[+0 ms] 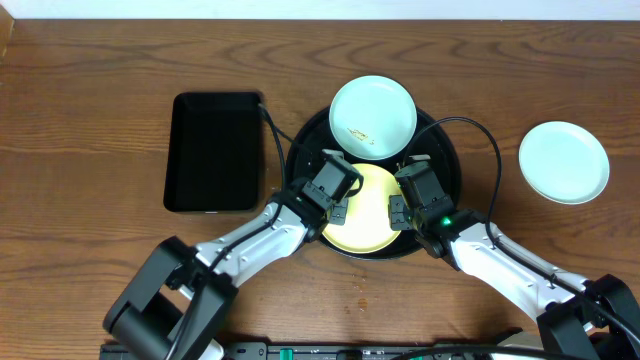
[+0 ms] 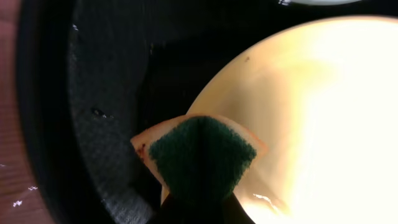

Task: Clean dirty plates on tray and stack at the side
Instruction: 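Scrub the yellow plate with the sponge in the left gripper, then return the sponge to the small black tray with the left gripper, then lift the yellow plate by its rim with the right gripper, then carry the yellow plate right and stack it on the pale green plate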

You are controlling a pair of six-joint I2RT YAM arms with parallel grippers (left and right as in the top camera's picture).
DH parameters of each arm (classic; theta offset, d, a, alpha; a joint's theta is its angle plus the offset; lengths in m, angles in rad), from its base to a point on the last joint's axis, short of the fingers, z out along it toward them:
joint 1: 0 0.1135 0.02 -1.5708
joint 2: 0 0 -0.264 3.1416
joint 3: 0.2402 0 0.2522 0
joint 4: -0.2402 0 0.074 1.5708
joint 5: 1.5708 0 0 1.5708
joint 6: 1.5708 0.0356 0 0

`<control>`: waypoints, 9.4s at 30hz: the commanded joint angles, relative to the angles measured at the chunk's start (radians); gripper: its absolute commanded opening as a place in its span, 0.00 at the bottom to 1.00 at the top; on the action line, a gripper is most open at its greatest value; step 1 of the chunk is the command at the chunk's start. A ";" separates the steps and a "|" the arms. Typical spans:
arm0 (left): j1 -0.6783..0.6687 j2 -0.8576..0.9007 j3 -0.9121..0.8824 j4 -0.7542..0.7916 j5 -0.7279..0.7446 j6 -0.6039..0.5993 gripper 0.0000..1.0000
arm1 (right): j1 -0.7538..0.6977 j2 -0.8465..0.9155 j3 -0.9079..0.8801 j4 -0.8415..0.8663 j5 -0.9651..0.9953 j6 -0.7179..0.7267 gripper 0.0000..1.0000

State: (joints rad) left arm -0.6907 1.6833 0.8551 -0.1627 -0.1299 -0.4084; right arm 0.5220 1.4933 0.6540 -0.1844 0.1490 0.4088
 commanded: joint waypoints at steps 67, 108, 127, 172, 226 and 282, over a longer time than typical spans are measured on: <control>0.072 0.167 -0.019 0.637 0.092 -0.060 0.08 | -0.019 0.006 -0.001 0.001 0.003 -0.014 0.01; 0.137 -0.186 -0.019 0.081 -0.229 0.060 0.07 | -0.020 0.007 -0.001 -0.002 0.003 -0.014 0.19; 0.615 -0.183 -0.021 -0.016 0.141 0.188 0.08 | -0.037 0.057 -0.001 0.023 0.000 -0.014 0.25; 0.616 -0.111 -0.023 -0.024 0.085 0.229 0.86 | -0.013 -0.200 0.377 -0.330 0.386 -0.728 0.01; 0.616 -0.111 -0.023 -0.024 0.085 0.229 0.87 | -0.486 0.342 0.390 -0.281 -0.405 -0.544 0.13; 0.616 -0.111 -0.023 -0.024 0.085 0.229 0.87 | 0.050 -0.019 0.482 -0.388 0.471 -0.586 0.01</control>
State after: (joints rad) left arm -0.0792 1.5665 0.8383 -0.1829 -0.0326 -0.1825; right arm 0.6994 1.5127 1.1198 -0.5552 0.8909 -0.2543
